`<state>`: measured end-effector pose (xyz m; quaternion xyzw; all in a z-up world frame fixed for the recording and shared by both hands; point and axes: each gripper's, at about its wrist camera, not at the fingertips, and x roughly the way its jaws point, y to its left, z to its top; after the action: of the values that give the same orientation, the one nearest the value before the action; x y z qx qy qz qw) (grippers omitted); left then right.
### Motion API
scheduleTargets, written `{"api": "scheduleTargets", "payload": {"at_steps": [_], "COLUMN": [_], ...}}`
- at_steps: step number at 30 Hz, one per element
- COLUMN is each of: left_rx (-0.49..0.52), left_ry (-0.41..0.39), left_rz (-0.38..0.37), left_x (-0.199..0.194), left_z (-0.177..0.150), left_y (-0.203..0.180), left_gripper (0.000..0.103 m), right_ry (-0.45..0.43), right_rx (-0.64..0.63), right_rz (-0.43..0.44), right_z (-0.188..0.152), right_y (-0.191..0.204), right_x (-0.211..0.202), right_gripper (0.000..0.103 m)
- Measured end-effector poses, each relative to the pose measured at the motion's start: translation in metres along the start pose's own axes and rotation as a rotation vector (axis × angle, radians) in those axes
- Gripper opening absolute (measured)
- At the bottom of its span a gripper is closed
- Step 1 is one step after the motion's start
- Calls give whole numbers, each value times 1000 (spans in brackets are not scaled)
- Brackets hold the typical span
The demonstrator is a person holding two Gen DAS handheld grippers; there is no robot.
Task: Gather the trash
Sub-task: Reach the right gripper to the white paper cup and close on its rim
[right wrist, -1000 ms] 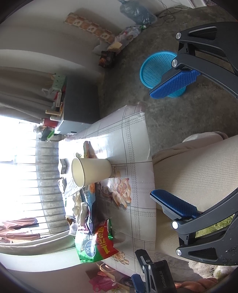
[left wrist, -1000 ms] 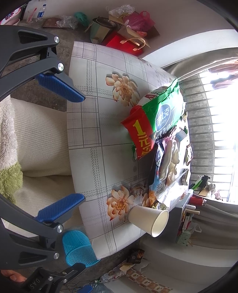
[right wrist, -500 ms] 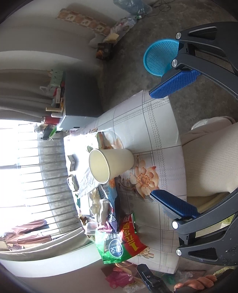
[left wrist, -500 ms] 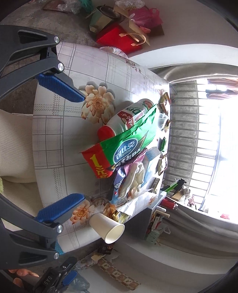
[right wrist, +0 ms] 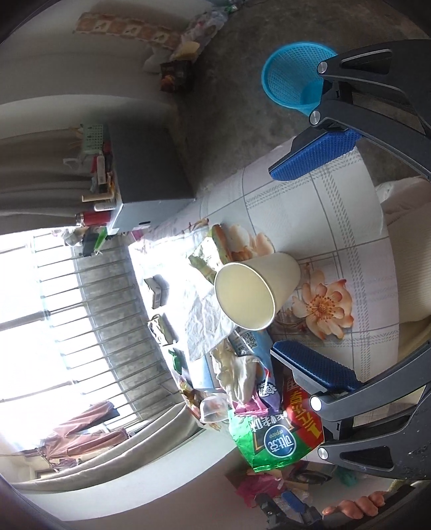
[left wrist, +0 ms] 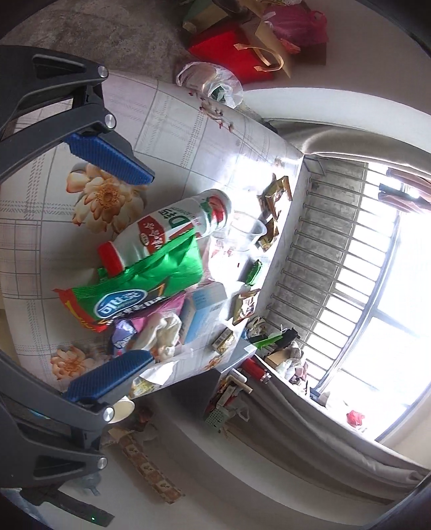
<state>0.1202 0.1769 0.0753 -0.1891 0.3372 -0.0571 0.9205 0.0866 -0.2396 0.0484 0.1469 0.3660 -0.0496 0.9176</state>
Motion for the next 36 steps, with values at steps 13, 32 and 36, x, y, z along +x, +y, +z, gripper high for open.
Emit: {"api": "scheduleTargets", "payload": {"at_steps": [13,32,36], "left_rx": [-147,-210,-197], "left_ry": [194,426,429], "left_rz": [-120,-68,-72], "left_x": [137,270,272], "left_z": [139,151,150], "left_y": [46,67,68], "left_gripper": [95,37,19], "right_ry": [66,209,223], "right_rx": [104,184,191], "right_rz": [116,182,185], "right_z": [27,28,28], "right_y": [-5,-15,-15], "right_x": [46,91,96], "right_gripper": [75,48,42]}}
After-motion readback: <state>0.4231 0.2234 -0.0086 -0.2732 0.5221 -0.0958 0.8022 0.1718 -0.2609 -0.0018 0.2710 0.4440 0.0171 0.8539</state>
